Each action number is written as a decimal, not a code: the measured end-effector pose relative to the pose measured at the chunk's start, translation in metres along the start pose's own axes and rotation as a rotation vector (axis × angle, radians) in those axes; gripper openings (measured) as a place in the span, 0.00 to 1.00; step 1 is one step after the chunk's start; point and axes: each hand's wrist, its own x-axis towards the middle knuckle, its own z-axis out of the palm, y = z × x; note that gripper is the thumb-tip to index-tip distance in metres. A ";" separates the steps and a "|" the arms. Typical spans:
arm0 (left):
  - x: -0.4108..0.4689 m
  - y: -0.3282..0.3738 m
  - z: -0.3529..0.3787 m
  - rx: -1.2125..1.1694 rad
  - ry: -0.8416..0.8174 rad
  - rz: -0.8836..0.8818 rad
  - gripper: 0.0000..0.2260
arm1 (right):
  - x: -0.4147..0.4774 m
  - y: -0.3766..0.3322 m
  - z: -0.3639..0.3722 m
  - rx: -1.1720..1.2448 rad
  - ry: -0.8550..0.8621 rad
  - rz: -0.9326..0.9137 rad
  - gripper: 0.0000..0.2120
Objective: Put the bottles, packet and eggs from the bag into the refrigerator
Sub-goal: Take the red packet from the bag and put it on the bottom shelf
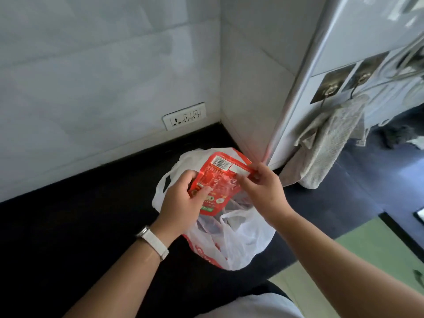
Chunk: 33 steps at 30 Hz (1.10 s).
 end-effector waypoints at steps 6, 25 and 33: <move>-0.021 0.041 0.016 -0.470 0.138 -0.226 0.08 | -0.009 -0.030 -0.008 0.148 -0.120 0.018 0.08; -0.083 0.112 0.088 -0.724 0.588 -0.468 0.09 | -0.026 -0.029 -0.051 -0.015 -0.557 -0.201 0.14; -0.141 0.106 0.064 -0.711 0.829 -0.499 0.10 | -0.061 -0.030 -0.009 -0.025 -0.754 -0.167 0.11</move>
